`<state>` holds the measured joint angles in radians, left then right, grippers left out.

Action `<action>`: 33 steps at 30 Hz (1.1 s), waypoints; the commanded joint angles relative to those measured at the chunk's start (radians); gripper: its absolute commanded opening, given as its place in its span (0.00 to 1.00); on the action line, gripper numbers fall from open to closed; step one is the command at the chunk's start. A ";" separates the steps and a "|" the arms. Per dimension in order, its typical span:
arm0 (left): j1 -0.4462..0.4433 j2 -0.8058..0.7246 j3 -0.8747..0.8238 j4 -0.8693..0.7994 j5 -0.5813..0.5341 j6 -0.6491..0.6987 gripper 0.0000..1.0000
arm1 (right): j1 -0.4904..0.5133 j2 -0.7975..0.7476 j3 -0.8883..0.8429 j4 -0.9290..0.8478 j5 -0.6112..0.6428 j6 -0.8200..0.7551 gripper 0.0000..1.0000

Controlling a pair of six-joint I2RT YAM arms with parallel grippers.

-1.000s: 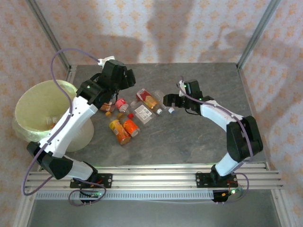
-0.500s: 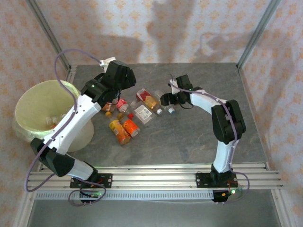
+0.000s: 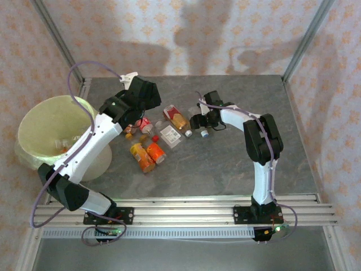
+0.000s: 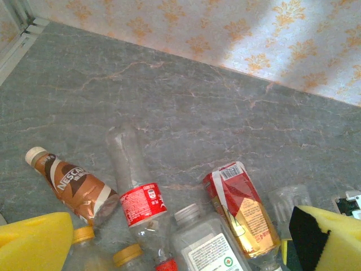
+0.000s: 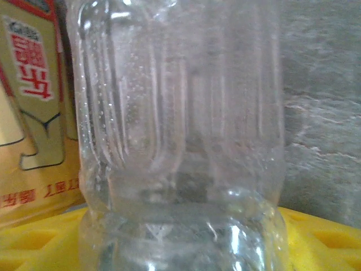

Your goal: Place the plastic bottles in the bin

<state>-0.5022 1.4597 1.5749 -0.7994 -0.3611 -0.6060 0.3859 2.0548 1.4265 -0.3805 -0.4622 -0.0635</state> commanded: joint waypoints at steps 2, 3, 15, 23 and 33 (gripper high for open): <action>-0.002 -0.011 -0.002 -0.015 -0.040 -0.020 1.00 | 0.003 -0.009 -0.039 0.038 0.131 0.053 0.74; -0.002 -0.011 -0.001 -0.016 -0.042 -0.020 1.00 | 0.004 -0.012 -0.049 0.046 0.146 0.057 0.75; -0.002 0.002 0.004 -0.009 -0.027 -0.018 1.00 | 0.006 -0.083 -0.134 0.124 0.216 0.079 0.62; -0.001 0.030 0.007 0.031 0.037 -0.006 1.00 | 0.006 -0.259 -0.267 0.247 0.175 0.061 0.52; -0.003 0.026 -0.087 0.212 0.199 -0.004 1.00 | 0.005 -0.498 -0.436 0.396 0.032 0.056 0.47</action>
<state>-0.5022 1.4975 1.5249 -0.6758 -0.2005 -0.6029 0.3958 1.6096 1.0122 -0.0536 -0.3801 -0.0013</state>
